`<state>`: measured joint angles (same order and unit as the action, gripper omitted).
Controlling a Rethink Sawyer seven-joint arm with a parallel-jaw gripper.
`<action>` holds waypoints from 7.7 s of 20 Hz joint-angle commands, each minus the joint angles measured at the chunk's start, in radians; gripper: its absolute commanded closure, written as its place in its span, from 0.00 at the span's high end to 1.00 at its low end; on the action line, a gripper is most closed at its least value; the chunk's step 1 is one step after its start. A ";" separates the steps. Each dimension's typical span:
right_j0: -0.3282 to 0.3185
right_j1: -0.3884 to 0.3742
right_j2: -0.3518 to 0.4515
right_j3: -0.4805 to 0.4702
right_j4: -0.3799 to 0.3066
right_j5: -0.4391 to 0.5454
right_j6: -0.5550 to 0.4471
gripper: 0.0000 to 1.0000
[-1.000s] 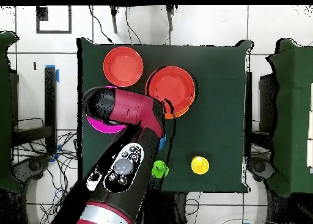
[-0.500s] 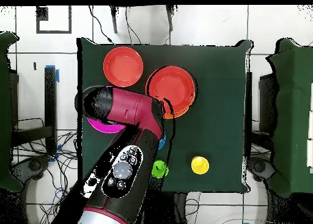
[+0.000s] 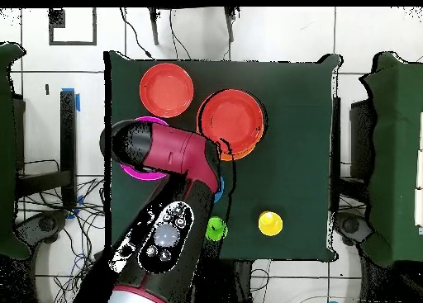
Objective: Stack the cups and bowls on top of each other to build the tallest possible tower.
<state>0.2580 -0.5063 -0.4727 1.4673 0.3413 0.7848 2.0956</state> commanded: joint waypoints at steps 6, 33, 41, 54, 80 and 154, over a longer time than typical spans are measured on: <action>0.032 -0.002 0.144 0.157 0.030 0.001 0.164 1.00; 0.007 0.060 0.220 0.313 0.019 -0.276 0.115 1.00; 0.000 0.054 0.222 0.321 0.000 -0.286 0.110 1.00; 0.004 0.044 0.221 0.345 -0.018 -0.288 0.107 1.00; -0.043 0.065 0.242 0.391 -0.052 -0.382 0.063 1.00; -0.016 0.157 0.240 0.405 -0.062 -0.501 0.108 1.00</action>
<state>0.2321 -0.3964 -0.3509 1.8272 0.3302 0.3644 2.0956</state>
